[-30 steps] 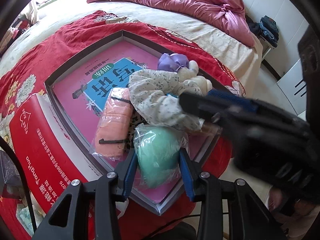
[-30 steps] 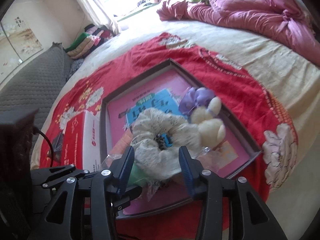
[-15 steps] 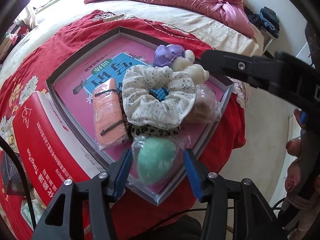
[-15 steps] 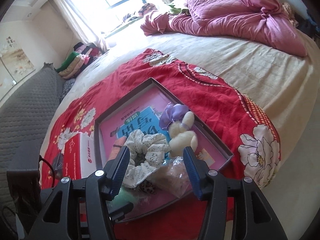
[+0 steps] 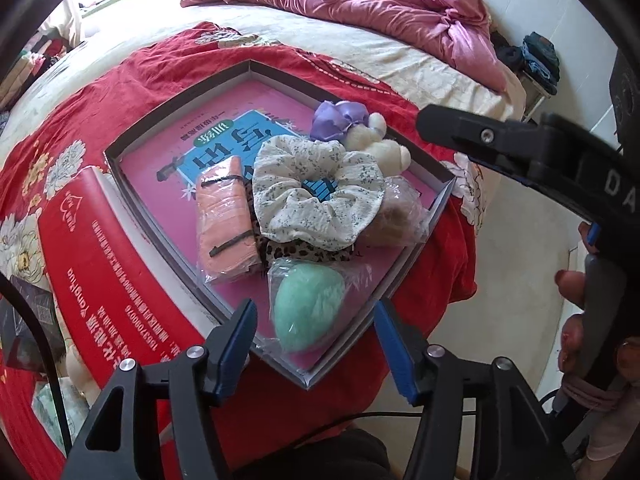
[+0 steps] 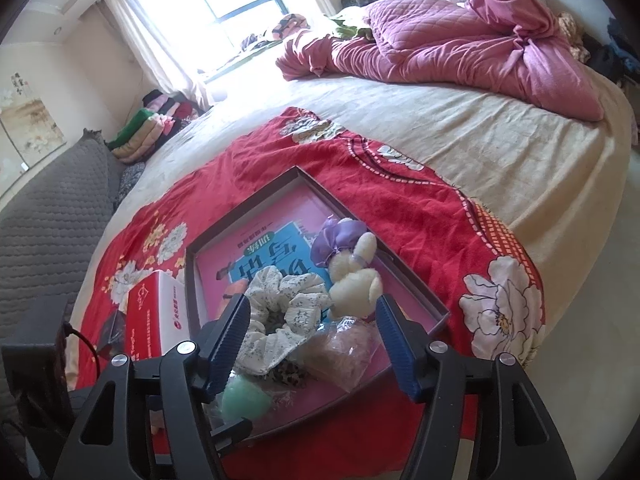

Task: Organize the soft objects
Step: 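Move both grippers back toward the remaining pile of soft items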

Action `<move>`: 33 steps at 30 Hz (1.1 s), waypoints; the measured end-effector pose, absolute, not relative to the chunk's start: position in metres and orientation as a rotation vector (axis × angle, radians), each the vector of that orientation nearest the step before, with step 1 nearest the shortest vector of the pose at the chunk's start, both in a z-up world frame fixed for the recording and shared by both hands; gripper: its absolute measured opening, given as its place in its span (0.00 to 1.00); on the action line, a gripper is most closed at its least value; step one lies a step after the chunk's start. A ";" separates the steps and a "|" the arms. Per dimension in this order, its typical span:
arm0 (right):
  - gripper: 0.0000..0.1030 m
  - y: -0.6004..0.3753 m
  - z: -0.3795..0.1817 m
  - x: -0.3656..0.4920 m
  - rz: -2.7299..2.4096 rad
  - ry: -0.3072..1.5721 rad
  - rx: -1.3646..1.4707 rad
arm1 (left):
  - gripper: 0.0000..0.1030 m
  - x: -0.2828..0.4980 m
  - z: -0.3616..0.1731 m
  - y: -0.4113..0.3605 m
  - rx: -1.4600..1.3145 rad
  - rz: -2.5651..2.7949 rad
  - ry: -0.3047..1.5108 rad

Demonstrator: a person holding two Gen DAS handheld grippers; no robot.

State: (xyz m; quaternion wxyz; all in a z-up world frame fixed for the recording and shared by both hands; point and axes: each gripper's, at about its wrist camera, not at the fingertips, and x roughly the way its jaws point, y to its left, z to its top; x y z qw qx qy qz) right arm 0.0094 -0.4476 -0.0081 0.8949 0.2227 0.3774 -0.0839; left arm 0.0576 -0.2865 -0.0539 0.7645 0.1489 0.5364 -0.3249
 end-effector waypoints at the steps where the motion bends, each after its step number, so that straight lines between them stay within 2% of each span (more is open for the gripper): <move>1: 0.69 -0.447 -0.008 0.009 -0.179 0.784 0.454 | 0.60 0.057 -0.053 -0.286 0.320 -0.704 1.164; 5: 0.69 -0.444 -0.007 0.009 -0.197 0.792 0.428 | 0.69 0.055 -0.046 -0.282 0.319 -0.690 1.143; 12: 0.69 -0.445 -0.004 0.003 -0.236 0.792 0.407 | 0.74 0.051 -0.033 -0.275 0.302 -0.668 1.116; 14: 0.70 -0.444 -0.003 0.001 -0.242 0.790 0.402 | 0.79 0.051 -0.030 -0.271 0.293 -0.654 1.111; 33: 0.70 -0.417 0.017 -0.001 -0.236 0.786 0.313 | 0.80 0.058 -0.002 -0.214 0.162 -0.547 1.070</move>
